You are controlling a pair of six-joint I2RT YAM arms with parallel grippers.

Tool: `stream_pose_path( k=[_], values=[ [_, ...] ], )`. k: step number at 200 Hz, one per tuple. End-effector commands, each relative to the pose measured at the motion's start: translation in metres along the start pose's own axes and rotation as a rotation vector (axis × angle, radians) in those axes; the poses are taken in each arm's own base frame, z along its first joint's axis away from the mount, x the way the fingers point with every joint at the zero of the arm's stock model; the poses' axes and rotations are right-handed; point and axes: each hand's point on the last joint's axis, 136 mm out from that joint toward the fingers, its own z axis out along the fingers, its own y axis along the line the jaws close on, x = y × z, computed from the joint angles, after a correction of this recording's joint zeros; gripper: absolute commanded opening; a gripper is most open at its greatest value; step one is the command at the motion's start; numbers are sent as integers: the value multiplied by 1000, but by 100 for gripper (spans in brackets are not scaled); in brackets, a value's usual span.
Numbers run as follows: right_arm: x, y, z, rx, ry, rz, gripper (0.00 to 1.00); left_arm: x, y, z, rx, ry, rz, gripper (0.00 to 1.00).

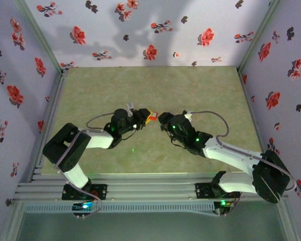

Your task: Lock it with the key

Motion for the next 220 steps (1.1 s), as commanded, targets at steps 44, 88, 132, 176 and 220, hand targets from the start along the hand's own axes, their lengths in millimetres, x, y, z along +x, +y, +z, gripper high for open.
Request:
stream_pose_path(
  k=[44,88,132,176,220],
  values=[
    [-14,0,11,-14,-65,84,60,6,-21,-3,115,-38,1,0],
    [-20,-3,13,-17,-91,102,53,9,-17,-2,126,-31,-20,0],
    [-18,-4,21,-20,-80,115,46,12,-17,0,139,-27,-33,0],
    [-21,-5,25,-23,-85,125,38,13,-18,0,145,-26,-35,0],
    [-27,-6,28,-23,-105,123,35,14,-15,0,143,-22,-44,0]
  ],
)
